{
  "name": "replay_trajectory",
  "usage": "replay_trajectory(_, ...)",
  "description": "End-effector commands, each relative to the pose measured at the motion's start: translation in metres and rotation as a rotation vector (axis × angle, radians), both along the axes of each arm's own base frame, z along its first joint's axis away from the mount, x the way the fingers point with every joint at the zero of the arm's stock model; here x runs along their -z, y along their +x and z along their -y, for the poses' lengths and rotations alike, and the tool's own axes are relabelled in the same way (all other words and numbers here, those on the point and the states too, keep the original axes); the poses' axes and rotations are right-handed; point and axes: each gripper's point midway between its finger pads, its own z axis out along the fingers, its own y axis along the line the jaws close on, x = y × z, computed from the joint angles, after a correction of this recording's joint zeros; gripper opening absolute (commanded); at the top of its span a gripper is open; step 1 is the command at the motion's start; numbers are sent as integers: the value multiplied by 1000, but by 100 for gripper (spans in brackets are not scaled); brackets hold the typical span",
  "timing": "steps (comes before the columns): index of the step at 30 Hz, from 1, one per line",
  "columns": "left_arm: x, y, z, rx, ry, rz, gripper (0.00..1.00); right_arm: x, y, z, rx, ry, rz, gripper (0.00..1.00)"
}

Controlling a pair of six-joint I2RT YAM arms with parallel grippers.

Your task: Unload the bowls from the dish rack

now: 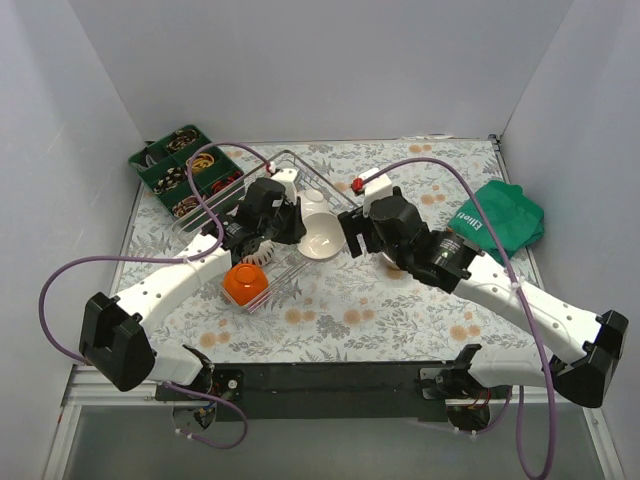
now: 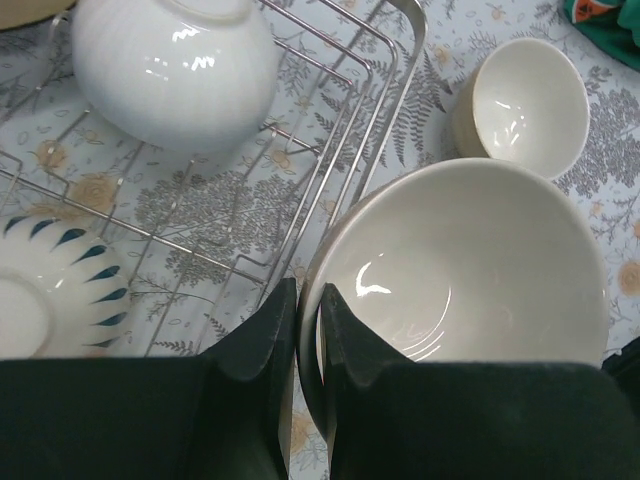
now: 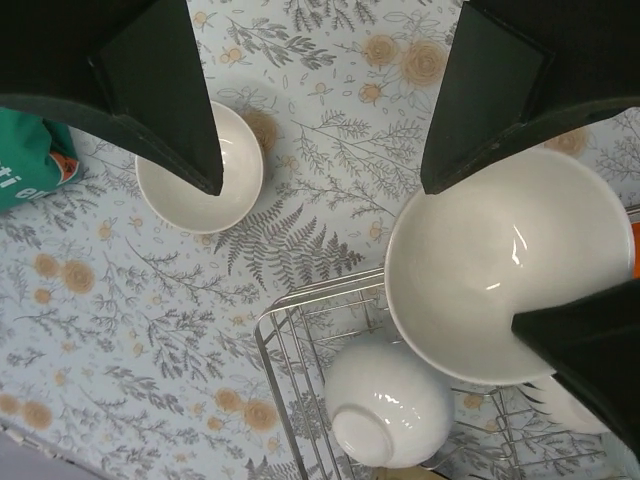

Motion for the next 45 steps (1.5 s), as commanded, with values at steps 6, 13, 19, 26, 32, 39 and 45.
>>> replay_trajectory(6, -26, -10, 25, 48, -73, 94, 0, 15, 4, -26, -55, 68, -215, 84)
replay_trajectory(13, -29, -10, 19, 34, -50, 122, 0, 49, 11, -39, -68, 1, -306, 72)
replay_trajectory(19, -27, -9, 17, 32, -38, 127, 0, 50, 18, -49, -91, -16, -311, 36)
replay_trajectory(26, -32, -11, 16, 35, -57, 144, 3, 50, 22, -43, -68, -51, -296, 1)
replay_trajectory(32, -49, -12, 8, -10, -100, 211, 62, 48, 30, -8, 8, -54, -296, 1)
replay_trajectory(39, -74, -8, -13, -111, -146, 312, 95, 50, 46, 54, 134, 2, -318, 1)
replay_trajectory(45, -95, -8, -36, -208, -186, 407, 98, 58, 65, 103, 259, 103, -329, 1)
